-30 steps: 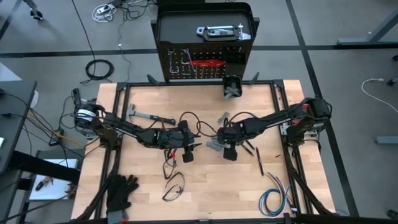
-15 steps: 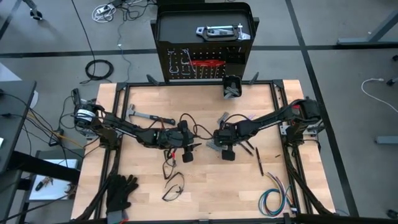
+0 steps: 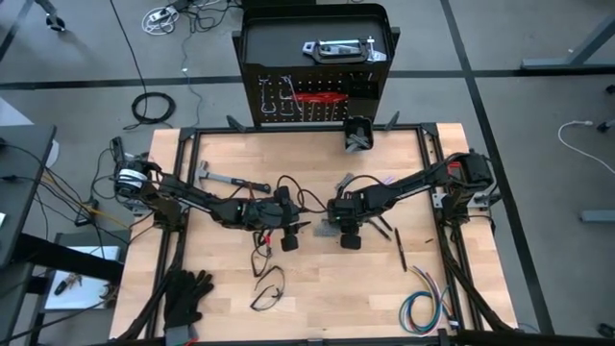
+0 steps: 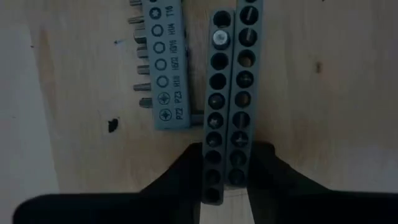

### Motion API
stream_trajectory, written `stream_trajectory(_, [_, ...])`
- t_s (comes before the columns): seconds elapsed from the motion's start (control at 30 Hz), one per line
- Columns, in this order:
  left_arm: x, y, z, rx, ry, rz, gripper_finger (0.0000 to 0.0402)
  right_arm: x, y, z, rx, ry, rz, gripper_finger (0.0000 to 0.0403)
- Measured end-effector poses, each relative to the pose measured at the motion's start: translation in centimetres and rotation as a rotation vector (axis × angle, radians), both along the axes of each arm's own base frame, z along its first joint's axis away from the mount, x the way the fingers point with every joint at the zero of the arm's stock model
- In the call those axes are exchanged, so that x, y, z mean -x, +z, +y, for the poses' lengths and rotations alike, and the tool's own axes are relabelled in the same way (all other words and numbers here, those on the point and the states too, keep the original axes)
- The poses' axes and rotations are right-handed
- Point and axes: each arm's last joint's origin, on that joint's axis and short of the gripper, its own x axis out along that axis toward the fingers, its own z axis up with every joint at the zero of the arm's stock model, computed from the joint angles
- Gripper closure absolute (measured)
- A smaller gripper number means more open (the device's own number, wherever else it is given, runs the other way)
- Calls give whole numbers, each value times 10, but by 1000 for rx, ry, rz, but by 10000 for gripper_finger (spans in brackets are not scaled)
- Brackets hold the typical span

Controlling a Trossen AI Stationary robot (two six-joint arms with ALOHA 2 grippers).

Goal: Hang tools onto peg board
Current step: Put the screwdriver bits on the pegboard

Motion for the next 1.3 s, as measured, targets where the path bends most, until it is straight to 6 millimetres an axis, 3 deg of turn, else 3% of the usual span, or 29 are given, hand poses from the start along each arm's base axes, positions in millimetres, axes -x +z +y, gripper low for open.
stream_trajectory(0.23, [0,-1,0,-1,0,7,245,-3,25,-1,33,-10,-8,310])
stream_trajectory(0.37, [0,-1,0,2,2,8,245,0,55,-4,66,-27,-58,310])
stream_trajectory(0.6, [1,-1,-1,5,-1,8,245,30,94,-18,207,-174,-48,310])
stream_trajectory(0.83, [1,-1,-4,6,-10,6,245,64,128,-60,463,-456,-68,310])
stream_trajectory(1.03, [1,0,-4,5,-9,4,245,64,134,-105,513,-546,-138,310])
stream_trajectory(1.3, [1,-1,-4,4,-10,7,245,65,115,-154,533,-599,-70,310])
